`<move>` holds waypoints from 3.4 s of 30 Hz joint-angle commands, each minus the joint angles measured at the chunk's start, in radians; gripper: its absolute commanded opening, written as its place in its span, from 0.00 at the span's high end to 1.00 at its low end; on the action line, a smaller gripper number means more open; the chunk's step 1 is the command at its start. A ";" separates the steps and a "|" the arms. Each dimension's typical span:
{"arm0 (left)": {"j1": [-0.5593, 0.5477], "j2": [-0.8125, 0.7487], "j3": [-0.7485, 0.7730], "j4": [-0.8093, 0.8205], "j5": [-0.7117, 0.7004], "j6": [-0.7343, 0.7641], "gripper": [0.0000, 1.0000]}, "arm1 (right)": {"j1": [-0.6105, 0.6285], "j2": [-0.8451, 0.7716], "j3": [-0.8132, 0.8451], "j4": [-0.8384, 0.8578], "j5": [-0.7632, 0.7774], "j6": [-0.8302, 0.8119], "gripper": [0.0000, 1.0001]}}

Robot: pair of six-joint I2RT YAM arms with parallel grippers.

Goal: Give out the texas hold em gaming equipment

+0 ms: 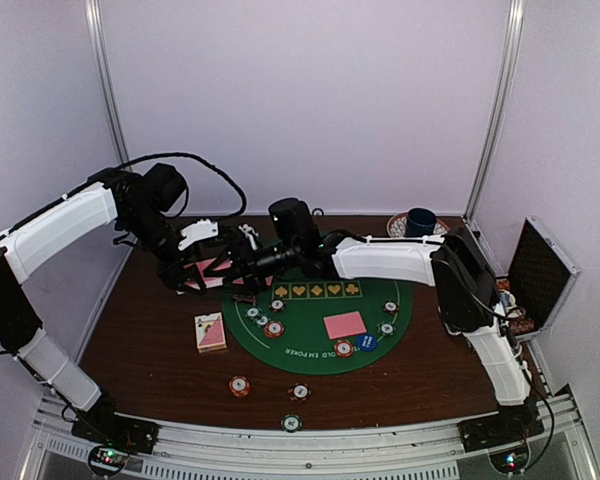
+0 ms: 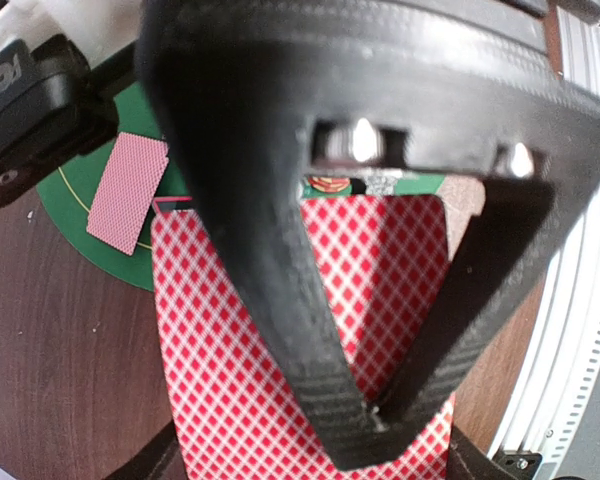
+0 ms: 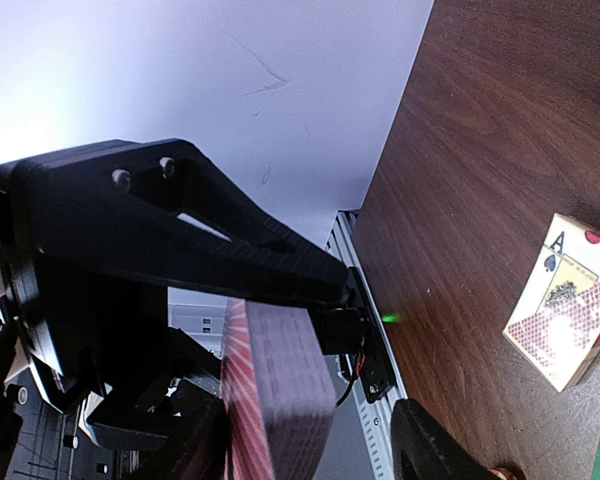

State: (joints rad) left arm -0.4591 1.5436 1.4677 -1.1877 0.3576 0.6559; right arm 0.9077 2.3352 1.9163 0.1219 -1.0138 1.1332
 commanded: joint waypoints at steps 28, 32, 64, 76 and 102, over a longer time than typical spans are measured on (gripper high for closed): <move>0.002 -0.026 0.007 0.014 0.022 -0.004 1.00 | -0.052 -0.139 -0.125 0.072 -0.052 0.053 0.73; 0.002 -0.025 0.002 0.014 0.016 -0.004 1.00 | -0.052 -0.138 -0.140 0.181 -0.062 0.133 0.77; 0.002 -0.019 -0.002 0.013 -0.028 0.000 1.00 | -0.384 -0.188 -0.166 -0.260 -0.017 -0.212 1.00; 0.002 -0.025 0.008 -0.008 -0.024 0.005 1.00 | -0.533 0.058 0.155 -0.633 0.231 -0.474 1.00; 0.002 -0.038 0.001 -0.019 -0.019 0.008 1.00 | -0.558 0.176 0.322 -0.741 0.369 -0.565 0.50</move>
State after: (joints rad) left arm -0.4591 1.5372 1.4662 -1.2060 0.3183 0.6567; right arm 0.3553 2.5252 2.2028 -0.5568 -0.6945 0.6235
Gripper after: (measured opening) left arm 0.676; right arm 0.446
